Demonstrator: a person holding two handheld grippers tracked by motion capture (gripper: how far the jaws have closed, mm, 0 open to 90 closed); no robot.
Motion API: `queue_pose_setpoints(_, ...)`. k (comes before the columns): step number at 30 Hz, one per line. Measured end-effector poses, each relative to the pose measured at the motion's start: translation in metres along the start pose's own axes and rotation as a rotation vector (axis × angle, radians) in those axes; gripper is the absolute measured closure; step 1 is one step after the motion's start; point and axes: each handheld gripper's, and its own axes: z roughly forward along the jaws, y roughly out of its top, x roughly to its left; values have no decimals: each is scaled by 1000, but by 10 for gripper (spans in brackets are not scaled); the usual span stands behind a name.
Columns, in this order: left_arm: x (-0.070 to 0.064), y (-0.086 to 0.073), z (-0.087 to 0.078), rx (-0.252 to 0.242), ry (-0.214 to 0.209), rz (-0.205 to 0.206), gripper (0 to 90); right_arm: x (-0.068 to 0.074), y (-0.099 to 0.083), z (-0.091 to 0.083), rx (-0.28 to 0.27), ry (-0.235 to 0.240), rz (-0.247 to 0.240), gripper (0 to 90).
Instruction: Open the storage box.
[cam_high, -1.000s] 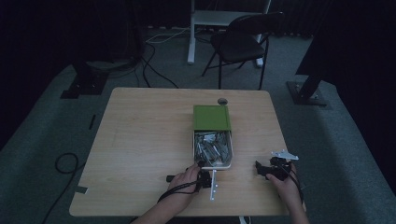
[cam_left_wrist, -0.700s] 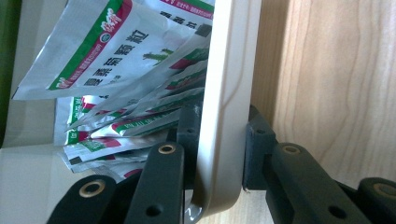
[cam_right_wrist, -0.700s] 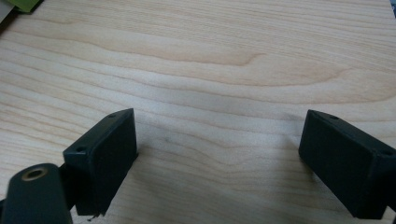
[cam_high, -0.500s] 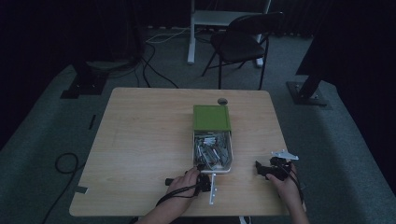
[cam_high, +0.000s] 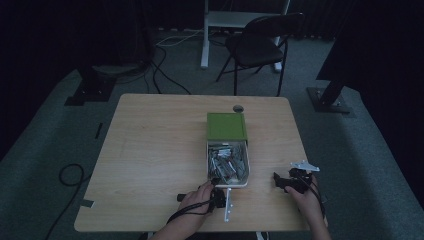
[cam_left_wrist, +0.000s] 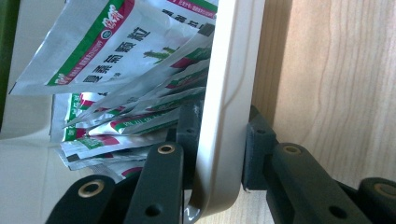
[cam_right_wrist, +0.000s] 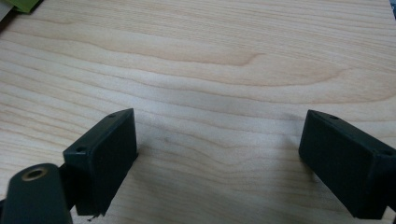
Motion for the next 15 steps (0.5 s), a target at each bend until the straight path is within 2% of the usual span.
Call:
queue_pose_setpoints(5,0,0,1,-1,-5,-8,743,0,0,0,0,0,0,111)
queue_pose_setpoints(6,0,-1,1,-7,-23,-37,736,0,0,0,0,0,0,111)
queue_pose_setpoints(9,2,-2,0,-20,-40,-54,667,0,0,0,0,0,0,111)
queue_pose_setpoints(11,3,-5,1,-46,-76,-81,642,0,0,0,0,0,0,111)
queue_pose_setpoints(15,6,-6,-2,-90,-104,-135,625,0,0,0,0,0,0,111)
